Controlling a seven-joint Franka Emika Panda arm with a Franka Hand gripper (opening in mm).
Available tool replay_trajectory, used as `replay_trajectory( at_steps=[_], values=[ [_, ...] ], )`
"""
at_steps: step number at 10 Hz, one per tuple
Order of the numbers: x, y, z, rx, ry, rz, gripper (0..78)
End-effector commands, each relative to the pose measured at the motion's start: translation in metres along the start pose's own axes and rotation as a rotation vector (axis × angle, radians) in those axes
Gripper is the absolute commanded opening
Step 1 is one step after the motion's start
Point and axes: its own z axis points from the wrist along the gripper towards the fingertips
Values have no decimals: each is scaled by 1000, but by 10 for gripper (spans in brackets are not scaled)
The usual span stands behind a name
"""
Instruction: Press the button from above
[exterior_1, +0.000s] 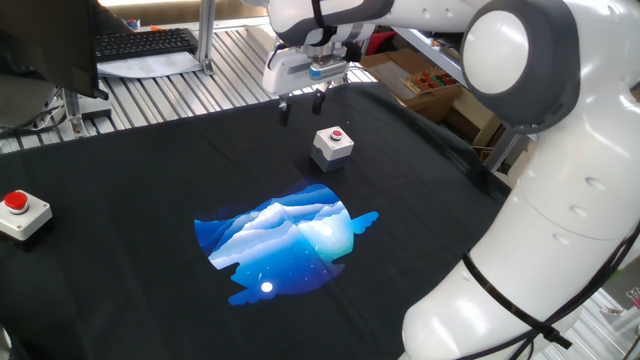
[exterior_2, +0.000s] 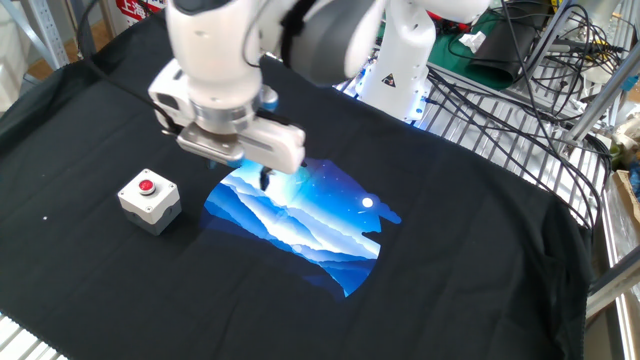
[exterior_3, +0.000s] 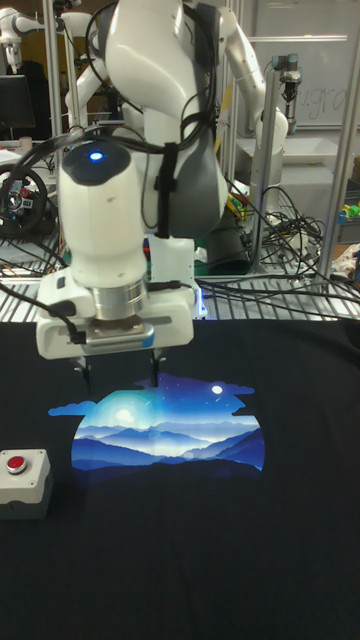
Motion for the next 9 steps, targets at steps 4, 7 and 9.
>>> replay_trajectory(
  at_steps=[4,7,9],
  values=[
    [-1,-1,-1,-3,-3,33,774],
    [-1,-1,-1,0,-13,68,774],
    [-1,-1,-1,3,-11,84,774]
  ],
)
